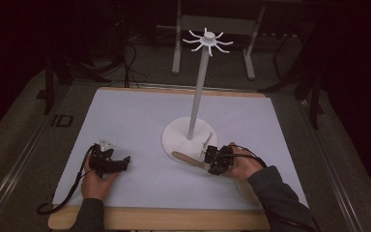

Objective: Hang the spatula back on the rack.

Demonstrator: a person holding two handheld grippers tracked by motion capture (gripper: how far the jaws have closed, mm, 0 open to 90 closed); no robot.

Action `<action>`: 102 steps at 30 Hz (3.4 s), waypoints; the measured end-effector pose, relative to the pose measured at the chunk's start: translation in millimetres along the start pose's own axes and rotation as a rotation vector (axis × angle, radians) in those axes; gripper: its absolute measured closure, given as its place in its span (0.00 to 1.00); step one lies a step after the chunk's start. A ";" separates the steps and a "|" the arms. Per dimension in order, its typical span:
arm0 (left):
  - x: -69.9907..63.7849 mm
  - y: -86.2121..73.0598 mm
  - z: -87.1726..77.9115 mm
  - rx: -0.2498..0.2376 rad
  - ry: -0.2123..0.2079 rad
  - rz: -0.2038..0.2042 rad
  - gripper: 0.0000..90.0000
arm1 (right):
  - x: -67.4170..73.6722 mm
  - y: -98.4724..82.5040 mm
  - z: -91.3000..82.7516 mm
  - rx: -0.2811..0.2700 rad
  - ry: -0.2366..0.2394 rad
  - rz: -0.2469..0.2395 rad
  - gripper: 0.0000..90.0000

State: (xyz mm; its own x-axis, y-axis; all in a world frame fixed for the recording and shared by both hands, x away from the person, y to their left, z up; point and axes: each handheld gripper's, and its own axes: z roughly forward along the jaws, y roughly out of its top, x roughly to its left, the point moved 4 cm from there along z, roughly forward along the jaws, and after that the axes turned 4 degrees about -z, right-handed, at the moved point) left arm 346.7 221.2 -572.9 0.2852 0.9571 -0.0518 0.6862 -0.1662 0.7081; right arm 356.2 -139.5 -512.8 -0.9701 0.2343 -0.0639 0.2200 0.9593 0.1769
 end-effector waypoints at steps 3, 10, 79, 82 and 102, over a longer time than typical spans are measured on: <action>0.0 0.0 0.0 0.000 0.000 0.000 0.16 | -2.0 -1.1 -2.8 -0.011 -0.006 0.009 0.87; -0.1 0.0 0.0 -0.001 0.000 0.000 0.16 | -6.9 -4.5 -11.3 -0.047 -0.020 0.032 0.87; -0.1 0.1 0.1 -0.003 0.000 -0.001 0.16 | -56.4 -62.7 -90.0 -0.481 -0.108 0.212 0.87; -0.1 0.1 0.1 -0.002 0.001 -0.001 0.16 | -57.2 -63.9 -91.8 -0.495 -0.107 0.217 0.87; -0.1 0.1 0.1 -0.003 0.000 -0.001 0.16 | -60.1 -63.4 -101.1 -0.573 -0.123 0.227 0.87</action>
State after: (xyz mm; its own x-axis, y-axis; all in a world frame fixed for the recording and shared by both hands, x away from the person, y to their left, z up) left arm 346.8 221.1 -572.9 0.2839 0.9574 -0.0525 0.6850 -0.1642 0.7098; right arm 390.2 -230.4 -420.8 -0.8793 0.4712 -0.0692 0.2962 0.6548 0.6953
